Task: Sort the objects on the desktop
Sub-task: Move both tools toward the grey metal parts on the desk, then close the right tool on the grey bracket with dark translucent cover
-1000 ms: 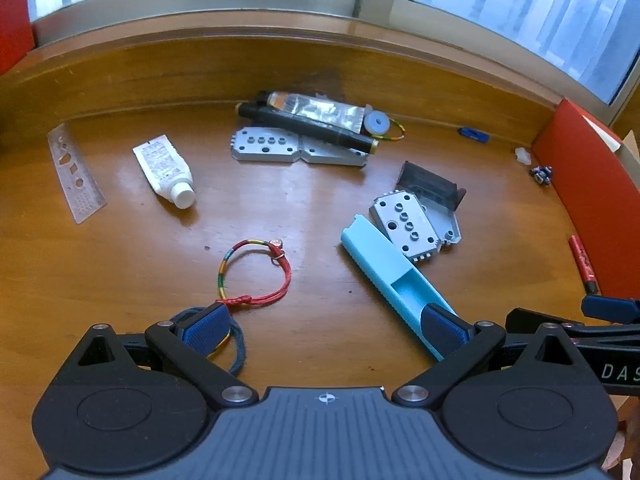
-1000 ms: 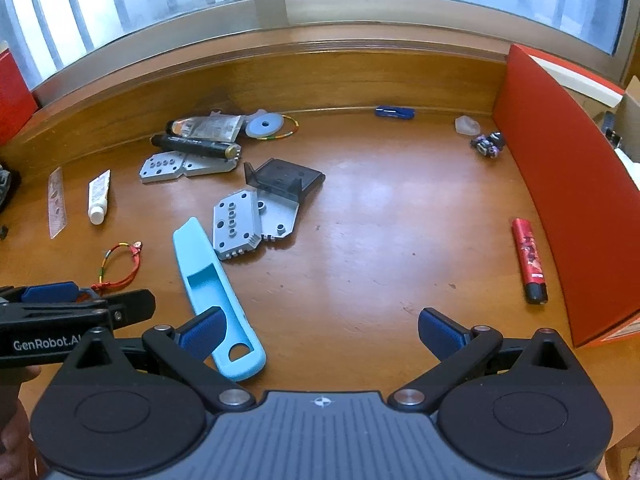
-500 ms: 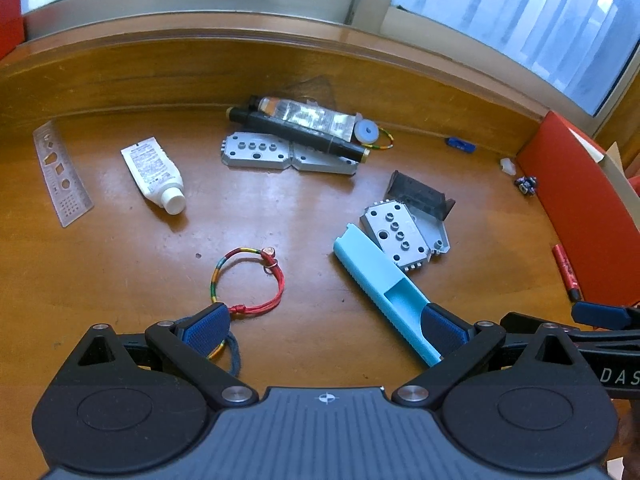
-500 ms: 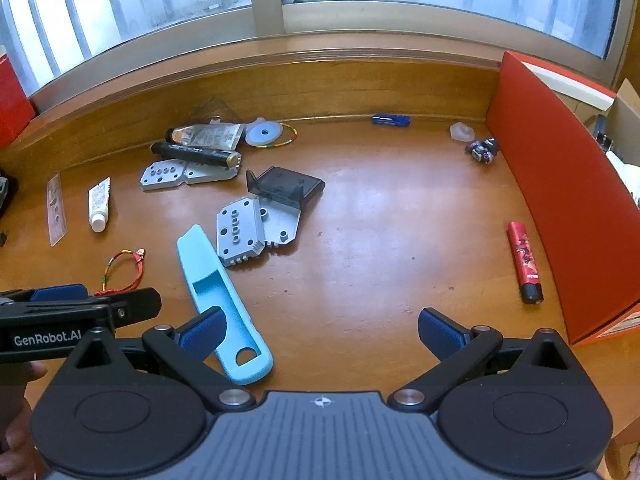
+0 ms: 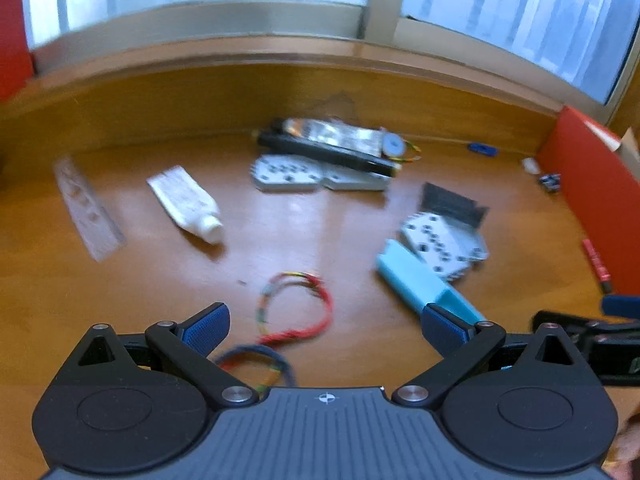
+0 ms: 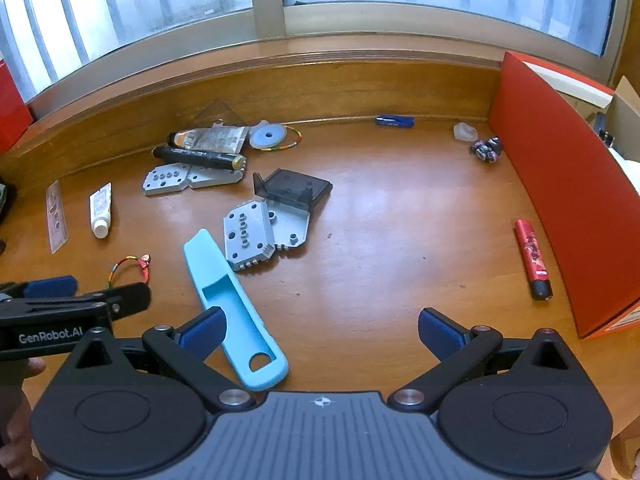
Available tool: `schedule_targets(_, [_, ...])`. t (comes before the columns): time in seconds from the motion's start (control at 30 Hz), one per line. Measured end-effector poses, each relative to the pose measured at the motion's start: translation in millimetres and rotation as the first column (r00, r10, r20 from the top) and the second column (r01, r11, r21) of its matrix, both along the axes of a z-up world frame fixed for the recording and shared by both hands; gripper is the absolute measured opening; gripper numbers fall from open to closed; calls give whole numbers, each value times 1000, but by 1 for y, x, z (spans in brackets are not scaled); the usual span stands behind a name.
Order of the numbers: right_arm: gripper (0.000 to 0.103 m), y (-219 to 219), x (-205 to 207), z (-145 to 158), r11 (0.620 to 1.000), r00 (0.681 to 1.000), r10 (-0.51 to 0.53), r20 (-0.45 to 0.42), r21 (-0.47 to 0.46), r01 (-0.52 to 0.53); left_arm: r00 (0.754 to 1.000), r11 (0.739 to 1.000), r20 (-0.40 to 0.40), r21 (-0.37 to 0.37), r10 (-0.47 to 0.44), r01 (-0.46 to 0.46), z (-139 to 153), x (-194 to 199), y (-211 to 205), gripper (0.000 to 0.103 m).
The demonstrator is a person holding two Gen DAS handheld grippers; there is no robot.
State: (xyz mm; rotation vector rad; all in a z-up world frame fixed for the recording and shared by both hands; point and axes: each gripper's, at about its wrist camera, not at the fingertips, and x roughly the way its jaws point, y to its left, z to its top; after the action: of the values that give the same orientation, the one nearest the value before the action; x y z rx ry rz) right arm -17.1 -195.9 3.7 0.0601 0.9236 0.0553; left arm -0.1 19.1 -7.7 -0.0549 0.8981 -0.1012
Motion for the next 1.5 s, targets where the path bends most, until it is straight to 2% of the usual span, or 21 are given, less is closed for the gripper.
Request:
schedule_targets(0.13, [103, 5, 0, -2, 1000, 1000, -10, 29, -12, 10, 1000, 999, 26, 54, -11, 10, 1, 3, 9, 103])
schedule_targets(0.3, [99, 5, 3, -11, 1000, 1000, 15, 22, 26, -16, 997, 993, 72, 121, -17, 8, -1, 14, 9, 103])
schedule_targets(0.5, [97, 3, 17, -18, 995, 996, 87, 23, 52, -88, 992, 988, 127, 156, -17, -3, 3, 44, -4, 103])
schedule_targets(0.57, [96, 4, 23, -17, 992, 992, 114, 51, 45, -117, 988, 985, 146, 171, -53, 27, 4, 54, -9, 103])
schedule_targets(0.67, [88, 4, 33, -16, 985, 980, 167, 108, 20, -170, 985, 977, 154, 208, -71, 38, 4, 65, -14, 103])
schedule_targets(0.73, [88, 1, 43, -17, 980, 973, 190, 129, 29, -195, 985, 976, 162, 214, -68, 32, 3, 70, -16, 103])
schedule_targets(0.9, [83, -14, 75, -29, 963, 966, 215, 140, 132, -234, 987, 974, 145, 225, -70, 35, 2, 75, -24, 103])
schedule_targets(0.97, [82, -16, 87, -33, 958, 963, 229, 144, 141, -249, 986, 974, 133, 215, -97, 67, 1, 75, -26, 103])
schedule_targets(1.03, [81, -14, 95, -34, 960, 959, 235, 156, 118, -254, 977, 971, 126, 194, -169, 143, -1, 74, -28, 103])
schedule_targets(1.07, [81, -14, 99, -34, 962, 958, 234, 164, 106, -253, 967, 962, 122, 186, -224, 199, -1, 72, -30, 103])
schedule_targets(1.13, [81, -14, 109, -35, 958, 954, 244, 173, 109, -265, 927, 927, 124, 182, -353, 328, -3, 67, -35, 103])
schedule_targets(1.2, [80, -14, 118, -39, 954, 951, 261, 169, 106, -281, 881, 882, 118, 189, -457, 432, -7, 63, -43, 103])
schedule_targets(1.27, [80, -13, 125, -41, 951, 947, 283, 150, 87, -298, 829, 826, 96, 209, -551, 524, -12, 63, -54, 103])
schedule_targets(1.37, [80, -13, 131, -44, 946, 943, 305, 130, 74, -316, 749, 739, 91, 276, -657, 615, -17, 65, -69, 103])
schedule_targets(1.43, [80, -17, 130, -43, 950, 950, 288, 118, 86, -299, 702, 697, 96, 271, -706, 664, -18, 70, -73, 103])
schedule_targets(1.5, [80, -23, 127, -41, 957, 959, 261, 113, 98, -272, 665, 662, 87, 248, -742, 707, -20, 78, -74, 103])
